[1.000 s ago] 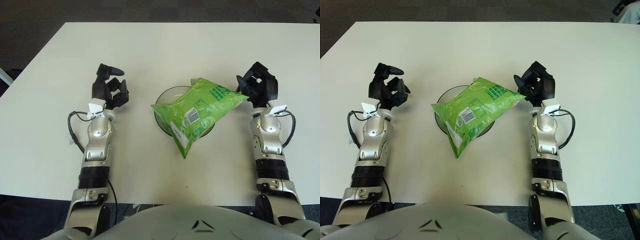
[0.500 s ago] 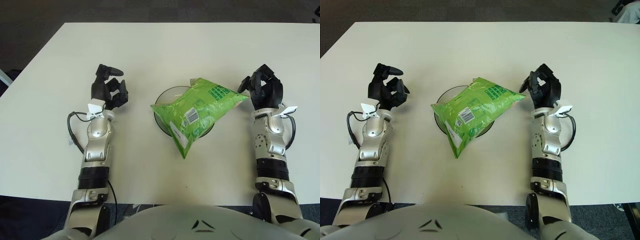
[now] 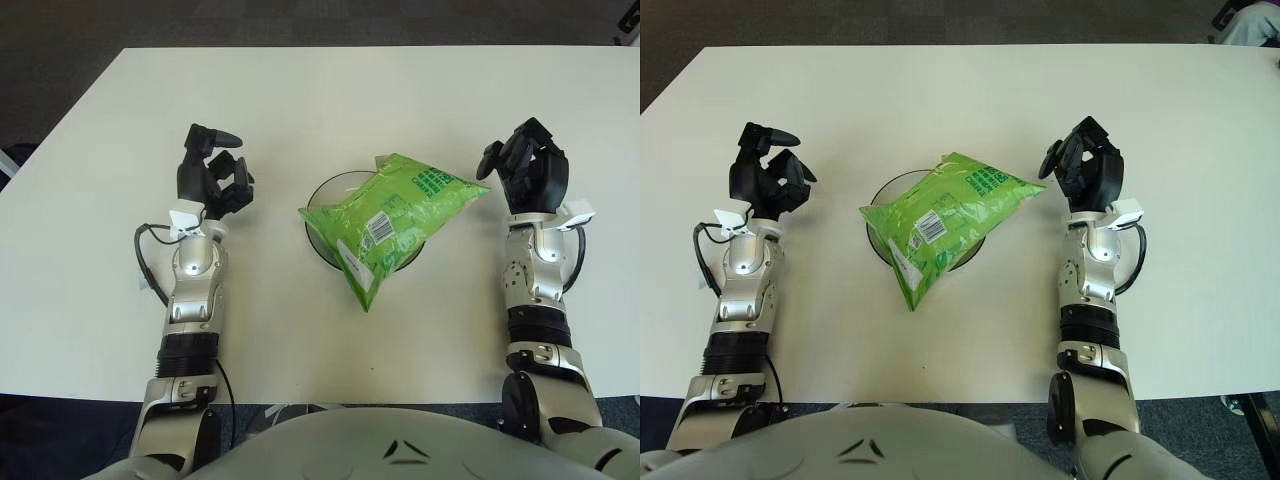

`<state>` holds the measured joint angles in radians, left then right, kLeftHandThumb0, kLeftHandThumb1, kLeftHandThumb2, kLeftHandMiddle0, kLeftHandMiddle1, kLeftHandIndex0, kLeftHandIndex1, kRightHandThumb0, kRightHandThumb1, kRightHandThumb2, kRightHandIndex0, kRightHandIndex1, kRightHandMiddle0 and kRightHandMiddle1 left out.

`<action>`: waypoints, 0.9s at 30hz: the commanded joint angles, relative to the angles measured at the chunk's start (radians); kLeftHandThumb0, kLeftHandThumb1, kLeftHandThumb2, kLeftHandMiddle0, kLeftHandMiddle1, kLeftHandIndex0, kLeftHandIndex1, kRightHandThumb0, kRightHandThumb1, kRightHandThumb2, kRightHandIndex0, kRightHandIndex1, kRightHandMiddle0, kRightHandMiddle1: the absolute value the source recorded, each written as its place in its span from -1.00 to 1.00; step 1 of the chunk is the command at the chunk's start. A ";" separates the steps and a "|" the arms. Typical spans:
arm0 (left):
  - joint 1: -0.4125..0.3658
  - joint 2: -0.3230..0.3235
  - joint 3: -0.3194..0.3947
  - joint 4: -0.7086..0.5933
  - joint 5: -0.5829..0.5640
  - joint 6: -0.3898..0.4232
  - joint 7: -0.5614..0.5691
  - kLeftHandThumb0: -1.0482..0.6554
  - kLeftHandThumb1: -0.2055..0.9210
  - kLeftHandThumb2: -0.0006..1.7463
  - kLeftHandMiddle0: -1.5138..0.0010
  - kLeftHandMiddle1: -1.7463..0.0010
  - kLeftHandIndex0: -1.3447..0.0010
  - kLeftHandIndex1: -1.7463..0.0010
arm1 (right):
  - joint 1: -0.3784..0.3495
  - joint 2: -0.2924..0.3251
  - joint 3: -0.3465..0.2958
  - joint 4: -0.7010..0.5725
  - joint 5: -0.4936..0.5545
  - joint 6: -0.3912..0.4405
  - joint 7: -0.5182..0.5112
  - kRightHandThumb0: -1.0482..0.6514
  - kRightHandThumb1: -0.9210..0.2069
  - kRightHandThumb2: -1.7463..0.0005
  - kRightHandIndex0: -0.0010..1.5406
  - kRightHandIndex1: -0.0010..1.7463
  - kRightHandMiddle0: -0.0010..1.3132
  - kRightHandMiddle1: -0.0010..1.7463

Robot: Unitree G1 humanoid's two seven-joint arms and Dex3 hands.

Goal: Put the snack into the plate.

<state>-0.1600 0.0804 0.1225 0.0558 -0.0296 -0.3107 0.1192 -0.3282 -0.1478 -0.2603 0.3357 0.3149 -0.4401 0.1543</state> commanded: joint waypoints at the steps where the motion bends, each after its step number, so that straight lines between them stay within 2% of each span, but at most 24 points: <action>1: 0.111 -0.058 -0.012 0.090 -0.008 -0.015 -0.001 -0.22 0.55 -0.02 -0.13 -1.00 0.47 -1.00 | 0.167 0.084 0.025 0.117 -0.011 0.018 0.018 -0.16 -1.00 0.15 0.40 1.00 0.22 1.00; 8: 0.111 -0.055 -0.014 0.091 -0.009 -0.016 -0.007 -0.22 0.56 -0.03 -0.14 -1.00 0.47 -1.00 | 0.178 0.079 0.033 0.093 -0.023 0.077 0.012 -0.15 -1.00 0.18 0.41 1.00 0.23 1.00; 27: 0.112 -0.048 -0.020 0.088 -0.004 -0.010 -0.014 -0.22 0.59 -0.05 -0.14 -1.00 0.49 -1.00 | 0.193 0.092 0.042 0.052 -0.040 0.116 -0.017 -0.15 -1.00 0.28 0.43 1.00 0.26 1.00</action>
<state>-0.1606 0.0825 0.1192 0.0562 -0.0300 -0.3123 0.1165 -0.3186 -0.1519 -0.2393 0.3067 0.2907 -0.3489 0.1572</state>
